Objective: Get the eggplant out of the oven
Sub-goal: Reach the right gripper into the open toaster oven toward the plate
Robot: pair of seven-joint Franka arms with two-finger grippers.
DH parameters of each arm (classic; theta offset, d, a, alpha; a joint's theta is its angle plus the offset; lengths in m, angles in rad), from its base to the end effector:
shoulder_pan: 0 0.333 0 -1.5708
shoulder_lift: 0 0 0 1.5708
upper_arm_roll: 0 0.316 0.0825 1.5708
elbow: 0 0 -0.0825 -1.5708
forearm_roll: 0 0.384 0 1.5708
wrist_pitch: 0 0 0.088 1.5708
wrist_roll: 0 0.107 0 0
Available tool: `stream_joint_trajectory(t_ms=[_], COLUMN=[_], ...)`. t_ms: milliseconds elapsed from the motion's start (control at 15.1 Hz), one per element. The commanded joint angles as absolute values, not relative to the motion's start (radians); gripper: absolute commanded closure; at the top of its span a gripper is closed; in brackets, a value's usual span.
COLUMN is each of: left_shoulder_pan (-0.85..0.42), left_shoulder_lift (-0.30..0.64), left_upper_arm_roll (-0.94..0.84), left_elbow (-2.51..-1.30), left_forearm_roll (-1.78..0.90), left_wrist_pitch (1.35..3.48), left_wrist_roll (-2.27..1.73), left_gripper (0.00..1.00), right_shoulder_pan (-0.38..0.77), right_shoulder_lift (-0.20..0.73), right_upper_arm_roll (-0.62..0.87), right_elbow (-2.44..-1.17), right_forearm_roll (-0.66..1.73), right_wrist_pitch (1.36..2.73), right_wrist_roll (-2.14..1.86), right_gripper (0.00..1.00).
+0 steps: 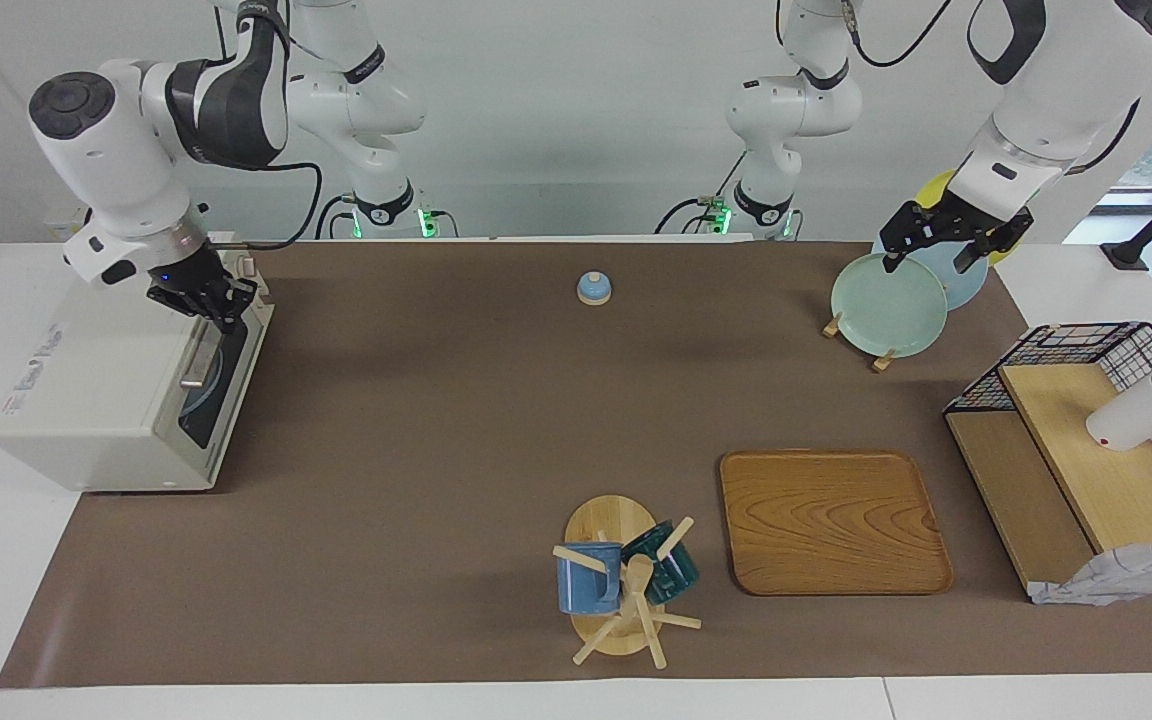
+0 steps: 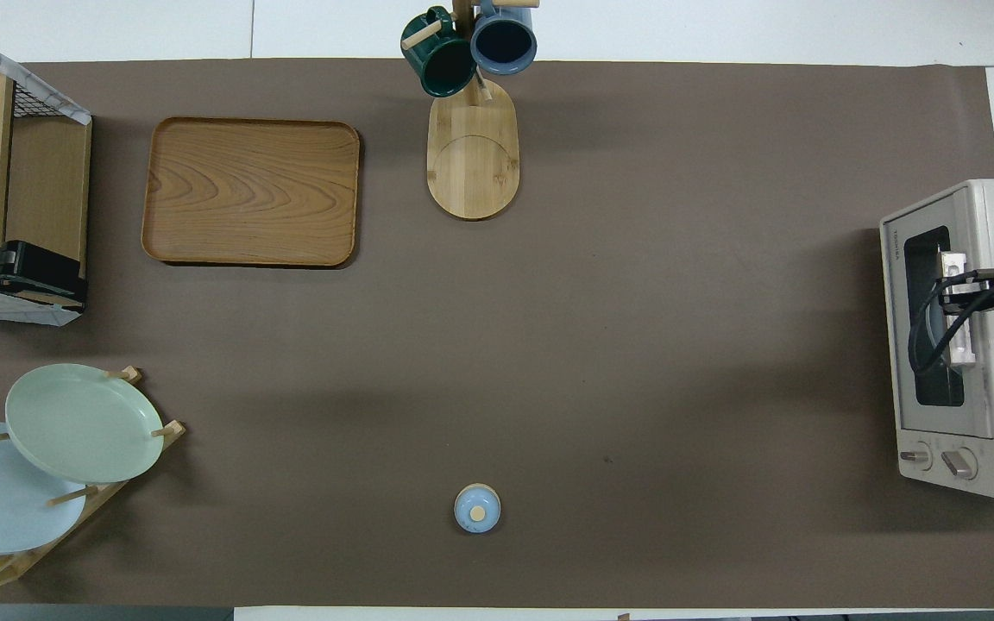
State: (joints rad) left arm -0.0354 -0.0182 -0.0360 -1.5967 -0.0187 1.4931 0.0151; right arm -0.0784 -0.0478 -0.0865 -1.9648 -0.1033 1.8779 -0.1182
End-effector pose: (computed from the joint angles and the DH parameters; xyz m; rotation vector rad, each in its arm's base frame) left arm 0.5384 -0.0408 0.6159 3.1201 -0.1360 -0.1342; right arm 0.5317 -0.0970 0.4898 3.0533 -0.0204 -0.0794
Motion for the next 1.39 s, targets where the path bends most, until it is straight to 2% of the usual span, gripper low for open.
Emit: stream_joint_trajectory(t_ms=[0, 529, 860, 992, 1323], left_shoulder_pan=[-0.029, -0.029, -0.029, -0.029, -0.029], left_shoulder_lift=[-0.032, -0.032, -0.032, -0.032, -0.032], left_upper_arm_roll=[-0.043, -0.043, -0.043, -0.043, -0.043], left_elbow=[-1.603, -1.603, -1.603, -1.603, -1.603], left_forearm_roll=[0.002, 0.002, 0.002, 0.002, 0.002], left_wrist_pitch=[1.483, 1.483, 1.483, 1.483, 1.483], left_wrist_roll=[0.008, 0.008, 0.008, 0.008, 0.008], left_gripper=[0.0, 0.0, 0.0, 0.0, 0.0], right_shoulder_pan=[-0.112, -0.112, -0.094, -0.048, 0.008], right_shoulder_lift=[-0.061, -0.063, -0.055, -0.046, 0.015], right_upper_arm_roll=[-0.078, -0.077, -0.074, -0.074, -0.074], right_elbow=[-2.01, -2.052, -2.088, -2.112, -2.143], right_forearm_roll=[-0.115, -0.115, -0.109, -0.106, -0.097], right_wrist_pitch=[1.922, 1.931, 1.993, 2.042, 2.135], right_wrist_roll=[-0.178, -0.17, -0.154, -0.109, -0.023], right_gripper=[1.0, 1.0, 1.0, 1.0, 1.0])
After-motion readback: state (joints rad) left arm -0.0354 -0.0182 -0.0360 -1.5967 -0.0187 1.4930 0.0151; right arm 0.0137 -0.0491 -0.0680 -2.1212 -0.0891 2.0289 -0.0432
